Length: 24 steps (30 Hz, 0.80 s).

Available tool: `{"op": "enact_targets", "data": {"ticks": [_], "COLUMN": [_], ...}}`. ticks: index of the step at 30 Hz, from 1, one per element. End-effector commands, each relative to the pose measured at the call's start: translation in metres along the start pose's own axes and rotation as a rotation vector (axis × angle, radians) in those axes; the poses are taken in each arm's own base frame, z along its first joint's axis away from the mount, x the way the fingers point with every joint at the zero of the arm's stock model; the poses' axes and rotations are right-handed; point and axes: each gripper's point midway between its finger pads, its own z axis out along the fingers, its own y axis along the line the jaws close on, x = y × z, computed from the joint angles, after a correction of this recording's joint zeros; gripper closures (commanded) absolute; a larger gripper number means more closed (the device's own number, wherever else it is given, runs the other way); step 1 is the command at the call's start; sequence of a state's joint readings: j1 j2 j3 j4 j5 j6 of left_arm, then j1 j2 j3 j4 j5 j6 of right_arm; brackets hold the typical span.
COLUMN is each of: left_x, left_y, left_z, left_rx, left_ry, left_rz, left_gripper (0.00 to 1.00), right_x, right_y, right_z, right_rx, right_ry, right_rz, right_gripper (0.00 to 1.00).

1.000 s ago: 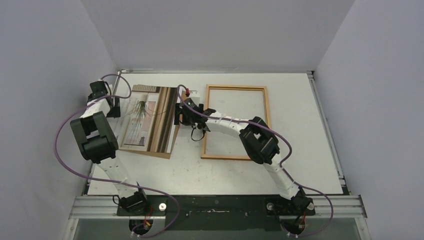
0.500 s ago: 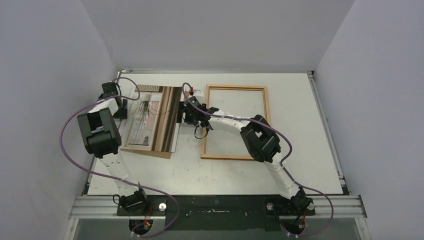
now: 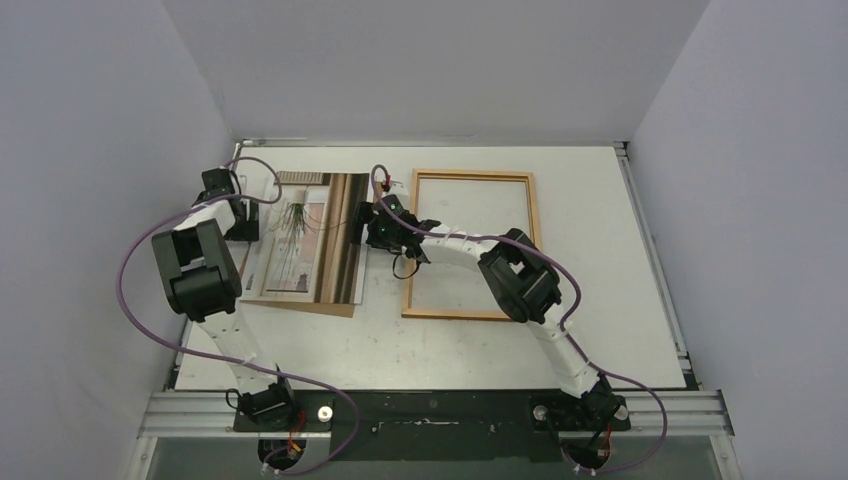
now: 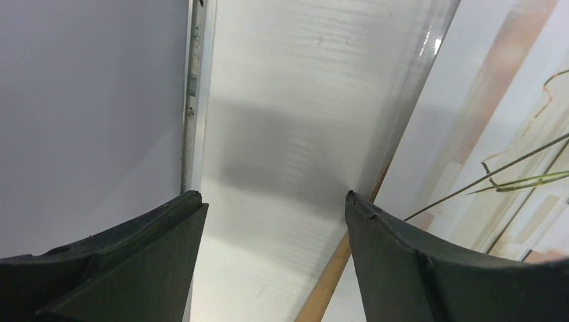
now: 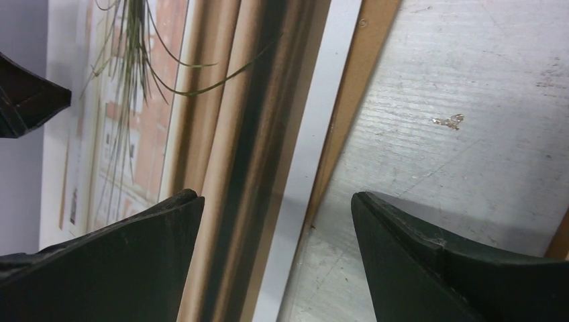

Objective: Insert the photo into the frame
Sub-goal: Move the photo frame item to the center of the board.

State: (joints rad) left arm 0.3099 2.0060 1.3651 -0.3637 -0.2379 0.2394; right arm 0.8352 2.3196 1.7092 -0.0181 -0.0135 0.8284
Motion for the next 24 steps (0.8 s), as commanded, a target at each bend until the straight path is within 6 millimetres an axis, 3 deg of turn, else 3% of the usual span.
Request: {"op": "enact_targets", "data": {"ticks": [1, 9, 19, 24], "left_x": [0.037, 0.045, 0.050, 0.051], "left_y": [-0.025, -0.028, -0.030, -0.030], "left_z": [-0.007, -0.004, -0.004, -0.006], "left_rx": [0.114, 0.118, 0.123, 0.123], "left_ry": [0.103, 0.112, 0.119, 0.117], "left_rz": [0.013, 0.016, 0.018, 0.017], "left_gripper": [0.25, 0.25, 0.26, 0.26], "right_x": [0.022, 0.024, -0.001, -0.002], "right_y": [0.002, 0.029, 0.056, 0.061], "right_z": [-0.001, -0.016, -0.049, -0.058], "right_rx": [-0.049, -0.127, -0.195, -0.213], "right_ry": [0.075, 0.102, 0.056, 0.058], "right_rz": [0.076, 0.138, 0.149, 0.155], "right_gripper": [0.16, 0.17, 0.18, 0.18]}}
